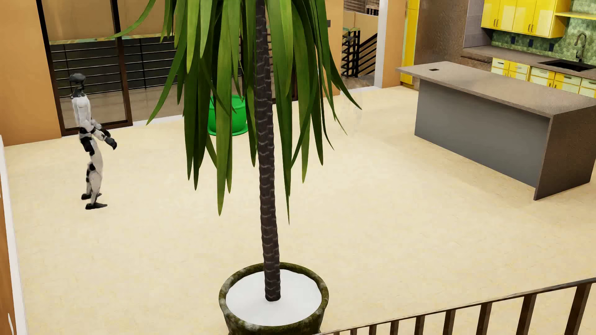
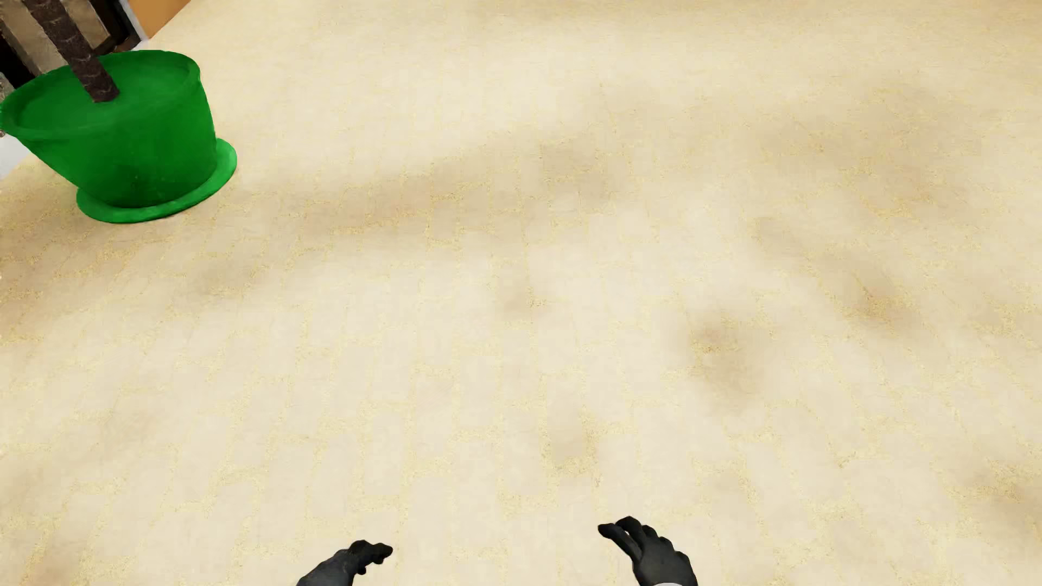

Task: Walk to the counter

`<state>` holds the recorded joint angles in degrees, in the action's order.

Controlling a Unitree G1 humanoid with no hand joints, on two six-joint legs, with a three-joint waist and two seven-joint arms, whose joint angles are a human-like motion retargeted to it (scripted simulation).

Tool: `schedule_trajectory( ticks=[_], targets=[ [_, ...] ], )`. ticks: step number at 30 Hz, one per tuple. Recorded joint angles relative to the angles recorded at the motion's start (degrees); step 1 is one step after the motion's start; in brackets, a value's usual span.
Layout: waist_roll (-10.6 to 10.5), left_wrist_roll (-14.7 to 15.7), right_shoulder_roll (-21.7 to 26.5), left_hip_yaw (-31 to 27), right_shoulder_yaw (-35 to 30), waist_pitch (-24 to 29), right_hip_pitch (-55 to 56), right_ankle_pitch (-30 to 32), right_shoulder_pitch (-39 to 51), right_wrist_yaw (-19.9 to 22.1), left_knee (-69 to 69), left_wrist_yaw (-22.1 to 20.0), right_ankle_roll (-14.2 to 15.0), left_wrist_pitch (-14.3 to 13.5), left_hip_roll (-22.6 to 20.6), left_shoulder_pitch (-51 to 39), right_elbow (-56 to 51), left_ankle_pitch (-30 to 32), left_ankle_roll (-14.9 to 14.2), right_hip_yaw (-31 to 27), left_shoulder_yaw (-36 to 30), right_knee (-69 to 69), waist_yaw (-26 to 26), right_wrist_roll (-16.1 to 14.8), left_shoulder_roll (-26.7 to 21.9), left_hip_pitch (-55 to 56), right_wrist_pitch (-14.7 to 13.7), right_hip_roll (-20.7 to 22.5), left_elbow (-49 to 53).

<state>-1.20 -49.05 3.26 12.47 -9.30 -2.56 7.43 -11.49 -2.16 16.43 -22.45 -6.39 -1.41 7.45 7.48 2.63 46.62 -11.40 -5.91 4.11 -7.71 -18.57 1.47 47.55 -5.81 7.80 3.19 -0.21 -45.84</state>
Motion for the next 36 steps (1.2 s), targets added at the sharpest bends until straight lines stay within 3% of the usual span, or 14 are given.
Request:
schedule_trajectory(
  ticks=[2, 5, 8, 11, 14, 17, 19, 22, 25, 29, 31, 33, 34, 36],
  targets=[
    [-0.31, 1.43, -1.11, -0.95, -0.76, 0.57, -0.08, -0.99, 0.04, 1.97, -7.28, -0.83, -0.65, -0.66, 2.31, -0.28, 0.65, 0.28, 0.12, 0.27, -0.15, -1.17, 0.02, -3.00, -1.02, 3.26, 1.12, 1.53, 1.96],
    [-1.21, 2.63, -3.96, -4.08, -0.94, 2.04, -0.08, -2.90, 0.22, 3.51, -24.42, -2.06, -1.48, -1.40, 6.55, 0.70, 2.42, 6.09, 1.11, 1.04, 0.21, -3.72, -0.32, -13.14, -2.15, 12.10, 4.76, 4.19, 5.57],
    [-2.41, 3.97, -4.16, -2.81, -5.69, 3.28, -1.08, -4.00, 0.01, 1.32, -35.03, -4.94, -2.07, -1.24, 10.70, 3.62, 2.16, 8.62, 3.44, 1.01, 1.09, -4.14, -1.29, -17.93, -1.86, 19.66, 5.67, 6.41, 7.91],
    [-2.69, 4.70, -2.87, -2.34, -11.57, 4.09, -1.99, -5.11, -0.16, 4.80, -28.32, -9.32, -2.32, -1.05, 7.53, 5.90, 0.30, 8.19, 0.79, 0.22, 1.31, -4.19, -2.08, -15.69, 0.19, 23.62, 1.68, 7.06, 5.44],
    [-2.16, 7.27, -1.20, -1.33, -16.73, 4.73, -3.60, -5.49, 1.78, 8.07, -10.22, -11.01, -2.34, -3.92, 4.03, 10.51, -2.83, 9.96, -2.27, -0.83, 2.21, -2.09, -2.27, -15.10, 0.78, 24.28, -2.82, 6.98, 6.54],
    [-1.37, 13.33, 0.57, -2.84, -20.65, 4.99, -5.30, -6.32, 5.12, 7.04, 5.29, -10.45, -2.15, -3.73, 0.61, 12.89, -6.73, 12.00, -3.85, -1.84, 3.94, -0.09, -2.07, -13.14, 2.58, 24.67, -1.96, 6.59, 6.41],
    [-0.92, 14.82, 0.76, -2.81, -21.30, 5.18, -6.64, -7.55, 6.80, 7.26, 8.74, -7.75, -1.83, -2.04, -0.30, 12.31, -8.73, 11.34, -4.70, -1.80, 3.66, 0.27, -1.93, -11.85, 2.01, 25.59, 0.43, 6.32, 5.90],
    [-0.33, 12.19, 0.86, -4.39, -21.86, 5.49, -9.51, -9.20, 8.34, 8.04, 4.36, -6.03, -0.72, -1.55, -1.58, 10.97, -8.99, 9.20, -1.85, -1.71, 2.22, -0.22, -2.32, -11.37, -0.06, 26.27, 3.11, 5.62, 6.53],
    [0.75, 10.78, 2.73, -4.40, -24.23, 5.68, -11.53, -6.26, 9.28, 5.68, 0.37, -7.60, 1.71, -0.61, -4.17, 10.54, -4.05, 15.13, 4.46, -2.28, 3.33, -4.73, -2.85, -8.27, 0.50, 24.63, 5.65, 3.14, 6.48],
    [3.44, 6.70, 5.18, -2.40, -19.97, 6.31, -5.53, 13.71, 4.60, -3.66, -3.47, -2.75, 9.64, 3.40, -9.33, 6.65, 4.03, 7.92, 6.94, -3.66, 2.71, -26.46, -3.78, -9.54, 1.77, 19.13, 10.13, -2.75, 1.49],
    [5.03, 4.78, 8.05, -0.61, -19.85, 6.79, 3.48, 25.19, 2.21, -3.64, -3.77, -2.61, 14.23, 0.74, -11.55, 5.67, 4.87, 4.38, 7.75, -5.43, 2.92, -43.58, -4.30, -8.11, 1.68, 15.20, 9.25, -5.94, -0.32],
    [6.39, 3.93, 10.97, 0.16, -19.23, 7.23, 11.51, 21.99, -0.56, -2.65, -3.36, -4.86, 11.80, -1.88, -13.48, 4.21, 2.75, 1.31, 8.35, -7.66, 4.01, -53.10, -4.16, -7.36, 1.73, 10.42, 7.18, -5.76, -0.57],
    [6.79, 3.73, 11.94, 0.13, -17.36, 7.35, 14.95, 19.88, -2.46, -2.01, -3.28, -5.74, 11.94, -2.60, -14.22, 3.68, 0.75, -0.21, 8.59, -8.56, 4.60, -54.49, -3.84, -7.98, 1.83, 8.03, 6.52, -4.94, -0.17],
    [7.16, 3.83, 11.44, -0.34, -12.07, 7.37, 21.16, 13.32, -6.28, -0.45, -3.38, -6.36, 8.49, -3.50, -15.29, 3.09, -3.03, -3.31, 9.00, -9.48, 5.09, -50.64, -2.80, -10.06, 2.22, 3.48, 6.50, -3.37, 1.84]
  ],
)
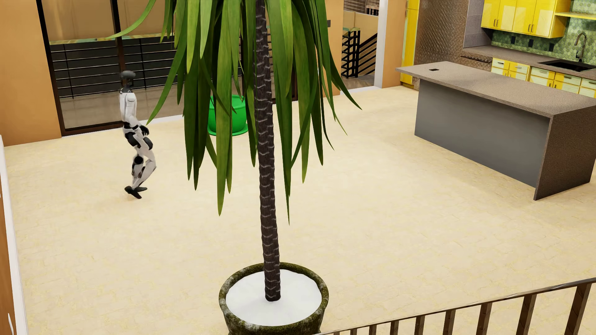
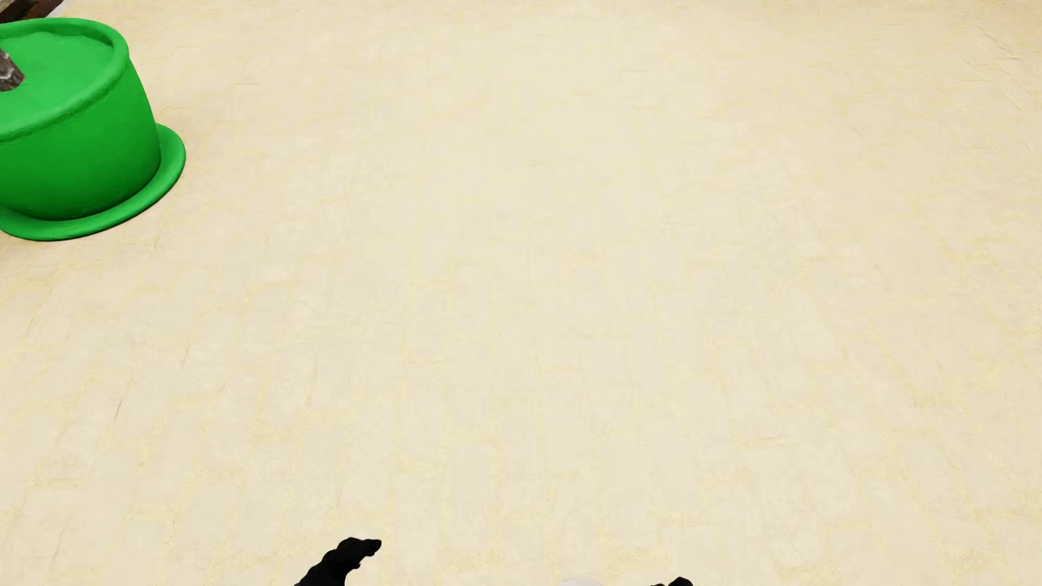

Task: Walk to the counter

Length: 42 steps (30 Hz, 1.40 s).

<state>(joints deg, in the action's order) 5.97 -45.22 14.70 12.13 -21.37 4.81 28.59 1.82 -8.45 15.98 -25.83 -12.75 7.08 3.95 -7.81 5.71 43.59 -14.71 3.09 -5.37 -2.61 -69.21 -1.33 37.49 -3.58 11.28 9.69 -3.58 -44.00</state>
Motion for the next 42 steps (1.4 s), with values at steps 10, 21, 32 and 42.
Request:
schedule_trajectory(
  ticks=[10, 21, 32, 42],
  targets=[
    [-1.87, -1.54, -3.93, -6.63, 11.95, -3.39, 6.01, 3.58, -7.26, -0.48, 9.34, -0.66, -7.16, 0.56, -1.07, -2.48, -0.62, -0.92, -1.81, 3.63, -8.06, 54.26, 6.50, 8.15, -3.23, -22.23, -2.52, 3.28, 0.93],
    [-10.90, -0.11, -9.87, -7.89, 11.10, -1.15, -12.04, -9.25, 6.22, -0.97, -44.16, 7.44, -11.23, 1.92, 19.86, 10.19, 7.76, 14.32, -12.36, 9.30, -5.65, 45.37, 4.32, 14.98, -9.41, 13.97, -7.15, 15.04, 8.83],
    [-9.72, -0.41, -10.93, -9.06, -0.38, -2.78, -35.71, -18.44, 17.88, -1.17, 8.57, 3.93, -10.62, 4.31, 14.56, 12.13, 4.73, 16.35, -9.69, 2.51, 0.15, 48.68, -1.39, 13.35, -4.37, 23.43, -8.53, 13.65, 6.13],
    [-1.39, -1.93, -2.56, 0.04, 0.78, -2.44, -6.75, 5.72, 3.72, -5.63, -2.88, 1.15, -0.12, 2.61, 2.72, 4.08, 3.87, 3.26, -0.34, 1.68, 1.23, -4.06, -0.90, 10.87, 0.03, 7.37, -3.92, 0.99, -1.86]
  ],
)
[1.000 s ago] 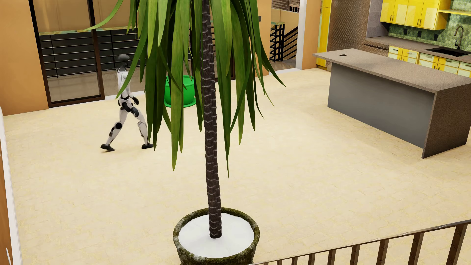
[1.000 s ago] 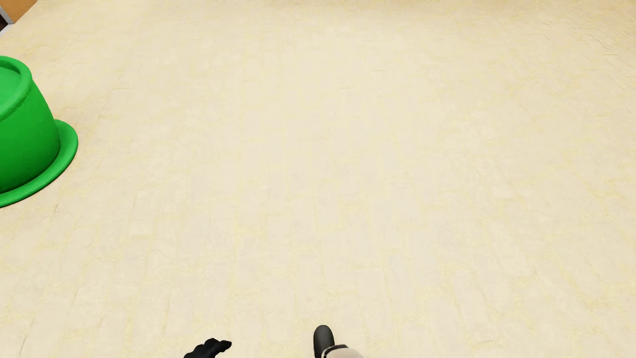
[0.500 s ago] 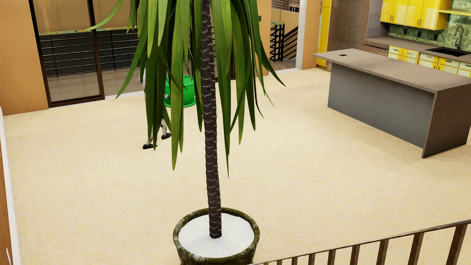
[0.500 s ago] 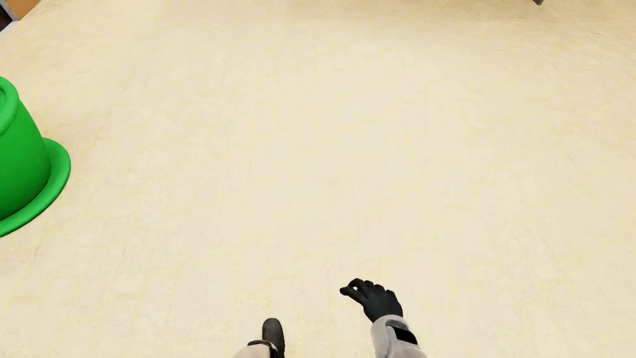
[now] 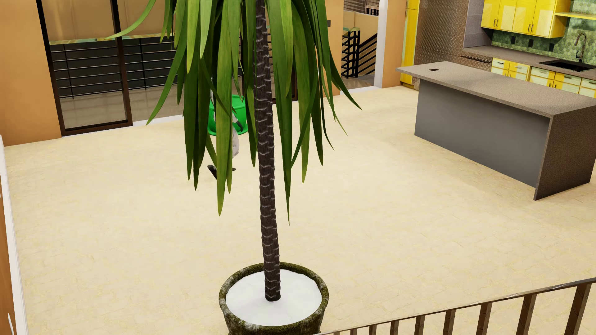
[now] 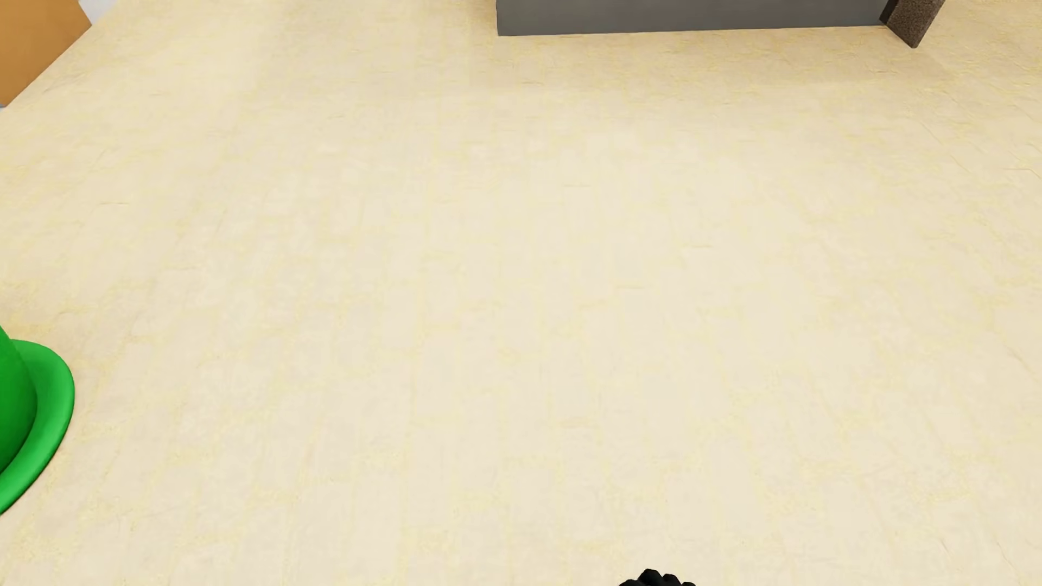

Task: Walk to the counter

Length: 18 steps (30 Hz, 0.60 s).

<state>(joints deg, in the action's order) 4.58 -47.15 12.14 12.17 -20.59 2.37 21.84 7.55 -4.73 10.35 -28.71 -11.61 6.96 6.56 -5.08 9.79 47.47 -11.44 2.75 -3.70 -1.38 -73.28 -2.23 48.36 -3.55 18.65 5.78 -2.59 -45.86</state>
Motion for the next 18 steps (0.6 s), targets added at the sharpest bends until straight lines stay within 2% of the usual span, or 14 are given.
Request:
schedule_trajectory(
  ticks=[2, 3, 4, 6, 8, 9, 10, 11, 12, 13, 14, 15, 16, 18],
  targets=[
    [0.56, -0.67, 0.35, -0.60, 3.34, 0.36, 6.98, -8.63, -3.97, 1.36, 1.42, 0.04, -3.11, -1.30, -1.87, -3.29, -3.24, -2.92, 0.41, -0.99, -1.46, 4.96, 1.17, -2.71, -0.22, -5.23, 1.33, 1.02, 0.21],
    [0.66, -0.69, 0.22, -1.11, 4.86, 0.47, 9.59, -11.17, -5.20, 2.03, 2.36, 0.13, -3.19, -2.08, -2.59, -4.53, -3.83, -4.15, 0.52, -1.59, -2.39, 10.61, 1.83, -3.75, -0.62, -7.81, 2.02, 1.51, 0.86],
    [0.67, -0.71, -0.01, -1.77, 6.25, 0.53, 11.35, -12.91, -6.30, 2.54, 3.59, 0.27, -4.56, -2.59, -3.10, -5.92, -4.16, -5.15, 0.61, -1.83, -3.41, 18.30, 2.52, -4.45, -1.06, -10.36, 2.53, 1.71, 1.54],
    [0.64, -0.64, -0.52, -3.20, 8.12, 0.41, 12.83, -11.60, -7.97, 3.19, 6.39, 0.55, -6.40, -3.07, -4.02, -8.44, -3.97, -6.73, 0.77, -0.04, -5.48, 37.24, 3.88, -4.60, -1.76, -15.33, 3.24, 0.69, 2.66],
    [0.42, -0.24, -0.96, -4.75, 8.43, 0.06, 11.43, -8.28, -9.12, 3.50, 10.04, 1.03, -5.01, -3.28, -4.49, -10.13, -2.95, -7.07, 0.61, 2.22, -7.27, 57.48, 5.07, -3.57, -2.24, -20.69, 3.04, 0.42, 3.23],
    [0.26, -0.15, -0.94, -5.46, 8.24, -0.06, 11.03, -8.79, -9.56, 3.59, 10.65, 1.31, -4.29, -3.10, -4.65, -10.60, -2.27, -7.52, 0.48, 2.58, -8.09, 62.74, 5.55, -2.89, -2.35, -22.98, 2.65, 0.66, 3.31],
    [0.07, -0.41, -0.90, -6.08, 7.90, -0.17, 11.09, -8.49, -9.82, 3.57, 10.25, 1.46, -3.33, -2.24, -4.62, -10.75, -1.46, -7.98, 0.40, 2.70, -8.87, 62.51, 5.97, -2.14, -2.51, -24.81, 2.23, 0.97, 3.37],
    [-0.20, -1.05, -0.95, -6.67, 7.64, -0.30, 11.64, -7.23, -9.99, 3.49, 8.88, 1.43, -5.20, -0.59, -4.40, -10.52, -0.52, -7.81, 0.31, 2.04, -9.69, 58.39, 6.42, -1.34, -2.66, -26.67, 1.96, 1.73, 3.36],
    [-0.67, -1.83, -1.46, -7.35, 7.75, -0.52, 11.70, -3.30, -10.11, 3.49, 7.65, 1.27, -8.79, 1.51, -3.59, -9.86, 0.57, -6.81, 0.41, 1.68, -10.44, 54.85, 6.81, -0.66, -2.96, -28.43, 1.97, 2.96, 3.21],
    [-1.39, -2.27, -2.26, -7.61, 8.48, -0.81, 10.60, -0.33, -10.14, 3.62, 5.17, 1.12, -7.48, 3.48, -2.42, -8.70, 1.83, -3.97, -0.37, 2.31, -10.81, 52.47, 7.03, -0.33, -3.09, -29.65, 2.37, 3.62, 2.69],
    [-2.34, -2.10, -3.40, -7.53, 9.61, -1.03, 9.26, -0.12, -9.89, 3.76, 1.18, 1.26, -7.32, 5.01, -0.71, -7.18, 3.22, 0.35, -2.08, 3.36, -10.44, 50.20, 7.13, -0.40, -3.19, -29.82, 3.01, 4.57, 1.71],
    [-3.41, -1.29, -4.56, -7.72, 10.69, -1.12, 7.80, -2.04, -9.25, 3.83, -5.54, 1.99, -8.93, 6.01, 1.22, -5.59, 4.49, 6.95, -4.13, 4.26, -9.49, 48.60, 7.15, -0.53, -3.14, -28.01, 3.60, 5.96, 0.35],
    [-4.46, -0.33, -5.59, -7.99, 11.35, -1.05, 5.88, -4.11, -8.34, 3.86, -14.65, 3.45, -9.49, 6.43, 3.48, -4.29, 5.32, 14.21, -7.22, 5.29, -8.69, 48.01, 7.15, -0.42, -3.24, -24.24, 3.77, 7.25, -1.08],
    [-6.53, -0.44, -7.02, -8.44, 11.33, -0.64, 1.84, -7.86, -6.11, 4.04, -32.64, 8.06, -9.87, 5.08, 9.10, -2.80, 5.05, 27.92, -16.12, 7.55, -10.57, 48.24, 7.02, 0.40, -5.16, -14.12, 2.66, 9.49, -2.50]
  ],
)
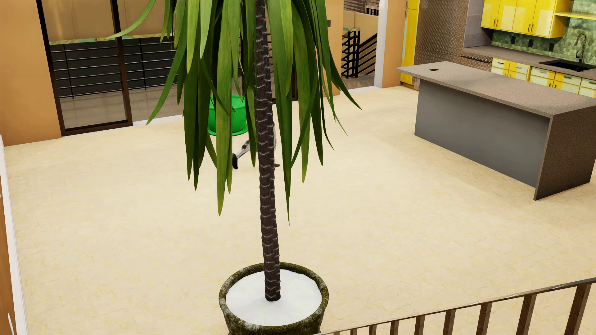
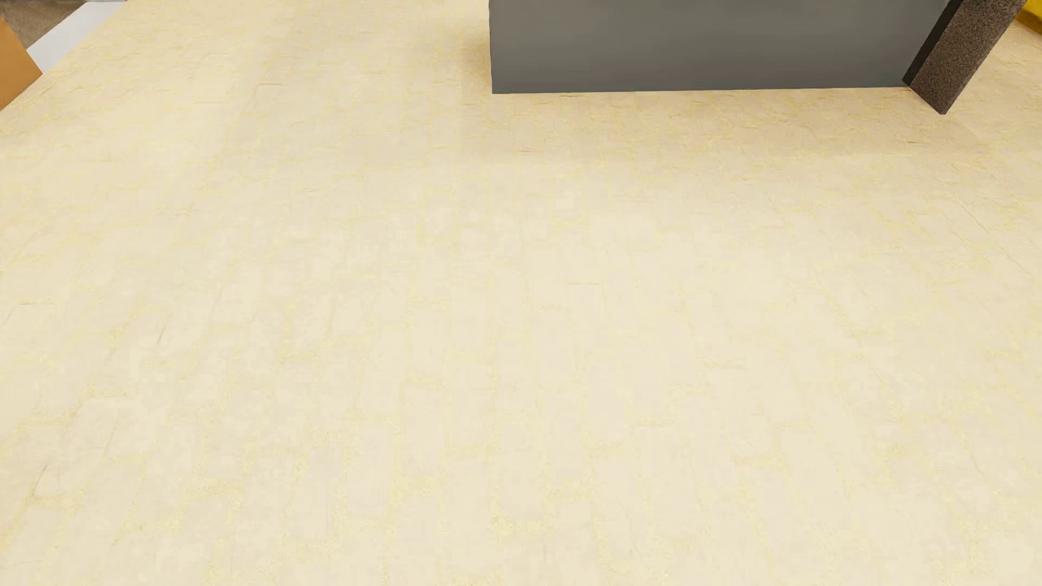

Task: Walk to the counter

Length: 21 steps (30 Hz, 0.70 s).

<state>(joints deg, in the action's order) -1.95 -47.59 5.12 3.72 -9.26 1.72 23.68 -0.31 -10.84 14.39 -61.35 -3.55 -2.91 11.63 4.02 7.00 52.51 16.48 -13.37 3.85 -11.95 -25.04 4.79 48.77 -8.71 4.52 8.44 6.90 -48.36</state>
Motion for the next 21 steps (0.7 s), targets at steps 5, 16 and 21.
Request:
schedule_trajectory(
  ticks=[5, 16, 21],
  targets=[
    [-3.44, 1.10, -1.22, -0.71, -3.32, 1.13, -10.10, -8.77, 10.27, -0.39, -7.92, 0.66, -1.51, -3.27, 6.56, 6.82, -0.03, -17.30, 4.03, -0.11, 0.14, -0.31, -2.12, 2.59, -3.28, 21.69, -3.28, 5.06, 9.33],
    [-1.74, 1.02, -2.22, -1.43, -10.77, -1.07, -32.74, -16.14, 17.13, 0.07, 41.40, -0.96, -0.68, -1.14, 1.30, 6.43, -2.07, -12.86, 7.57, -6.45, 6.84, 4.61, -5.95, -0.58, 0.62, 29.20, -5.23, 4.02, 7.16],
    [2.86, 0.99, 0.12, 4.02, -11.00, -1.42, -25.35, 8.49, 11.09, -1.56, 31.90, -2.35, 13.99, -0.95, -4.72, 5.76, 6.36, -19.65, 15.18, -7.83, 11.01, -23.85, -7.52, 2.62, 4.90, 22.87, 0.17, -4.10, 2.89]
  ],
)
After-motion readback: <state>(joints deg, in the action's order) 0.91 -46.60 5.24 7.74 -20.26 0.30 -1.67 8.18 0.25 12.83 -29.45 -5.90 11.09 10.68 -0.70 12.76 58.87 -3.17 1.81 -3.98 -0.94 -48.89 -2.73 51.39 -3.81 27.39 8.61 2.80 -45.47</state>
